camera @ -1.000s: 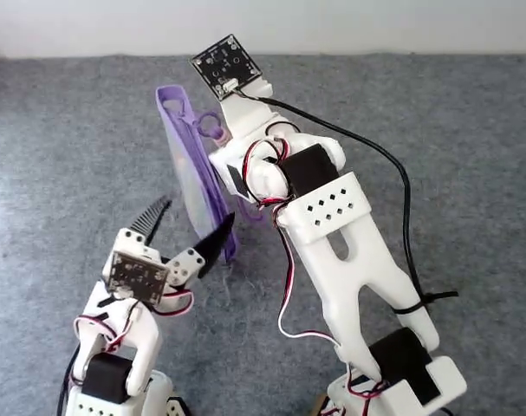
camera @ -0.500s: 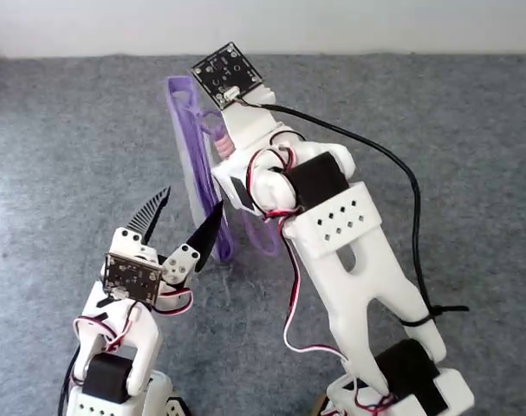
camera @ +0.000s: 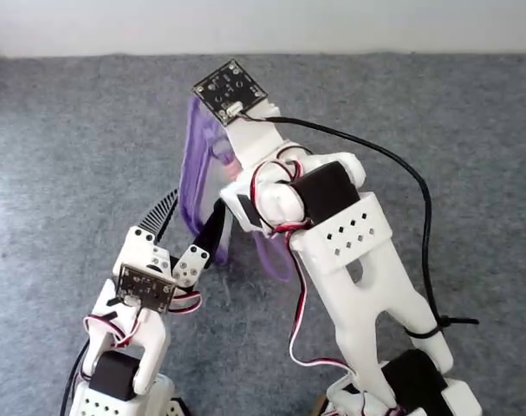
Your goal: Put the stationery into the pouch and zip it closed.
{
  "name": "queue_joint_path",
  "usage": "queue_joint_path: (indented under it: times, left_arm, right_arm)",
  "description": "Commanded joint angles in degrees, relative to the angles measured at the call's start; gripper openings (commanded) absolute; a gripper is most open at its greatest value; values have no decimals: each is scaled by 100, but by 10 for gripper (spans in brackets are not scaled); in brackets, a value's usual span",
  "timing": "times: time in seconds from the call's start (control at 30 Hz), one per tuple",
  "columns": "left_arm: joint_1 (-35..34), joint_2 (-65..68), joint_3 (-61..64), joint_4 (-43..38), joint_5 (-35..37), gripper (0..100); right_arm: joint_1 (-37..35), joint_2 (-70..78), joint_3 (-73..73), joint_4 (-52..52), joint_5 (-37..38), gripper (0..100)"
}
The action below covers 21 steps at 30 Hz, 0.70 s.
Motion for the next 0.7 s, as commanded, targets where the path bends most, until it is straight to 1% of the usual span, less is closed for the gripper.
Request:
queue_joint_path:
  times: [0.0, 0.1, 0.17, 0.23, 0.3, 0.5, 0.67]
  left_arm:
    - [26, -79, -48, -158, -35, 176]
    - [26, -79, -48, -158, -53, 150]
    - [62, -88, -66, -158, -70, 87]
    - [88, -88, -136, -141, -185, 12]
    - [185, -88, -145, -132, -308, 15]
    - [211, -88, -145, -53, -607, 12]
    - [387, -88, -189, 0, -747, 12]
  right_arm:
    - [-66, -321, -185, 40, -62, 8]
    - [-31, -400, -185, 40, -35, 8]
    - [163, -374, -211, -22, -26, 8]
    - [409, -365, -185, -347, -18, 8]
    - [716, -356, -185, -681, 53, 8]
    - [1525, -356, -185, -1648, 624, 8]
    - [2149, -119, -220, -2079, 791, 8]
